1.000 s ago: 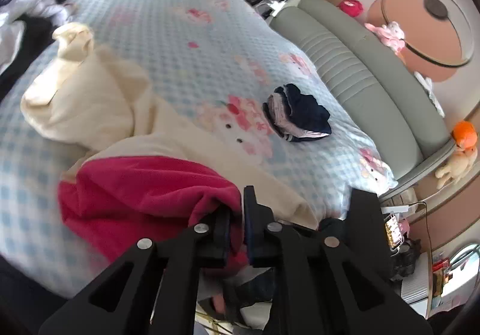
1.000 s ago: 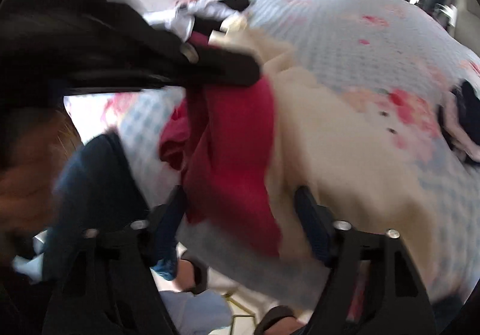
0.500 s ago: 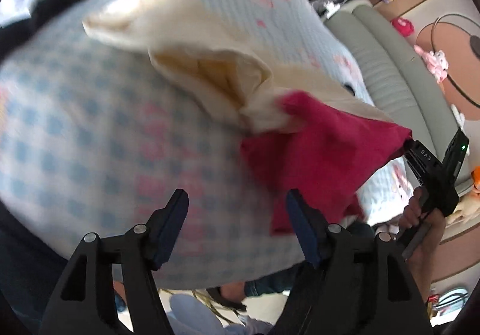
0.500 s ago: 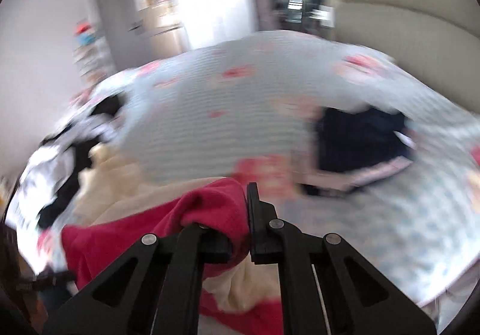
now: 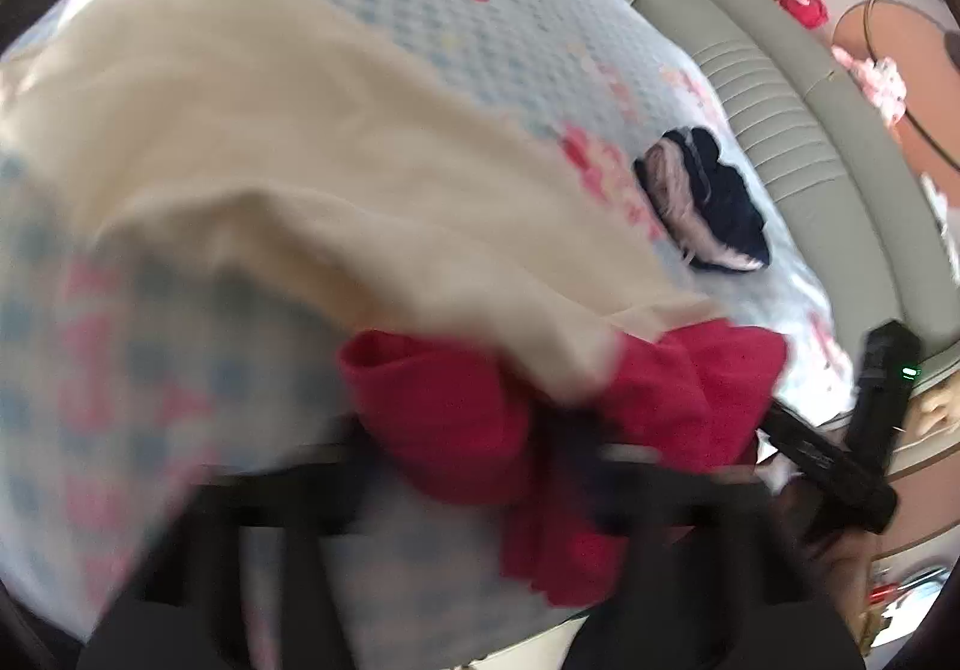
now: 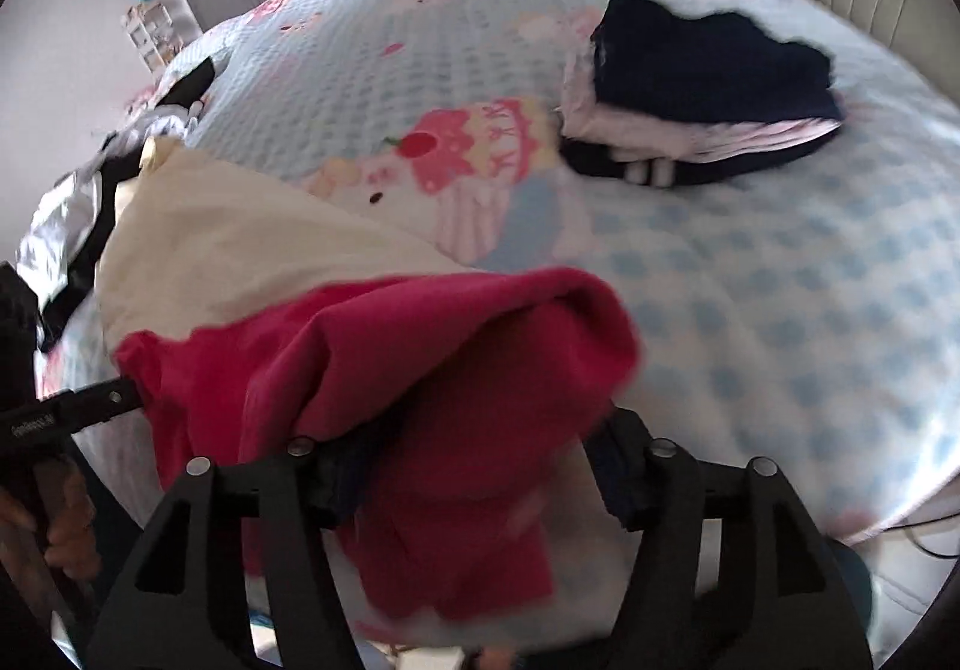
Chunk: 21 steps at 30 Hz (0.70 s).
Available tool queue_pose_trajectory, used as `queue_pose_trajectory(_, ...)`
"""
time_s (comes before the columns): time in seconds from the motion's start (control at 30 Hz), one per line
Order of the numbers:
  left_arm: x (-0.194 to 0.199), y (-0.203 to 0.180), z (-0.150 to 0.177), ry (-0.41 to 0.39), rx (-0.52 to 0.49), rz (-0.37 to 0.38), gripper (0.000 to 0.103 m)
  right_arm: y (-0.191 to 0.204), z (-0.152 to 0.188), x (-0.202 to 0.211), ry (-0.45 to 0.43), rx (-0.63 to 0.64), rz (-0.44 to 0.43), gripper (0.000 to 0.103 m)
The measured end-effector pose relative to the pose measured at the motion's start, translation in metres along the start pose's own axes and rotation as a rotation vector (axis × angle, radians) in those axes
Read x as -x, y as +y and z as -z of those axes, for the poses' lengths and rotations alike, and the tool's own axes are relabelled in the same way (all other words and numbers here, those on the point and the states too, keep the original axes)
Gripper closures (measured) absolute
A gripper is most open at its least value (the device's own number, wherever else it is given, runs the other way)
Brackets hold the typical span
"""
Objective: Fold clothes
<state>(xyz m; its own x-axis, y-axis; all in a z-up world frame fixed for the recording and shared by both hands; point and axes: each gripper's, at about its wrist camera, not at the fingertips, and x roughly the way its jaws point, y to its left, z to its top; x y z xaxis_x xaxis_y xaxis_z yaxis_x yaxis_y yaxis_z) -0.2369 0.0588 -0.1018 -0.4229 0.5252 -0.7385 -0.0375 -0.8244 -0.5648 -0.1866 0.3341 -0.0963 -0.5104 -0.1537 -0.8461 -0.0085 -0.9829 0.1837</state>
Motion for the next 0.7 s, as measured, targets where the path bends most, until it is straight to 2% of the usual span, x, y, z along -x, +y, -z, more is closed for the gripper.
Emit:
queue_pose_trajectory(0.03,0.001,-0.003,-0.008,-0.009,0.004,0.008,0.086,0.0,-0.01,-0.003,0.0,-0.015,-0.021,0.068)
queue_pose_trajectory(0.07,0.006,-0.007,-0.015,-0.027,0.001,0.016,0.088,0.0,-0.02,-0.006,0.0,-0.031,-0.041,0.084)
queue_pose_trajectory(0.1,0.022,-0.014,-0.021,-0.076,-0.025,0.02,0.089,0.001,-0.03,-0.005,-0.014,-0.041,-0.057,0.089)
queue_pose_trajectory(0.17,0.062,-0.025,-0.036,-0.173,-0.065,0.018,0.09,0.008,-0.048,0.021,-0.107,-0.041,-0.07,0.096)
queue_pose_trajectory(0.33,0.171,-0.016,-0.058,-0.394,-0.079,-0.001,0.09,0.0,-0.076,0.109,-0.348,-0.125,-0.129,0.099)
queue_pose_trajectory(0.4,0.193,0.001,-0.053,-0.415,-0.055,-0.033,0.09,-0.002,-0.072,0.12,-0.358,-0.14,-0.113,0.099)
queue_pose_trajectory(0.43,0.197,0.012,-0.048,-0.418,-0.041,-0.094,0.09,-0.002,-0.067,0.122,-0.357,-0.134,-0.079,0.099)
queue_pose_trajectory(0.5,0.194,0.033,-0.04,-0.406,0.003,-0.185,0.09,0.007,-0.046,0.105,-0.32,-0.067,0.092,0.099)
queue_pose_trajectory(0.53,0.188,0.048,-0.034,-0.376,0.052,-0.18,0.089,0.005,-0.034,0.089,-0.27,-0.065,0.138,0.098)
queue_pose_trajectory(0.6,0.175,0.076,-0.023,-0.316,0.14,-0.173,0.085,-0.004,-0.01,0.058,-0.145,-0.117,0.144,0.096)
queue_pose_trajectory(0.63,0.169,0.079,-0.013,-0.293,0.139,-0.188,0.084,-0.004,0.003,0.045,-0.086,-0.122,0.13,0.092)
queue_pose_trajectory(0.7,0.156,0.085,0.006,-0.248,0.137,-0.217,0.067,0.005,0.027,0.027,-0.005,-0.077,0.113,0.08)
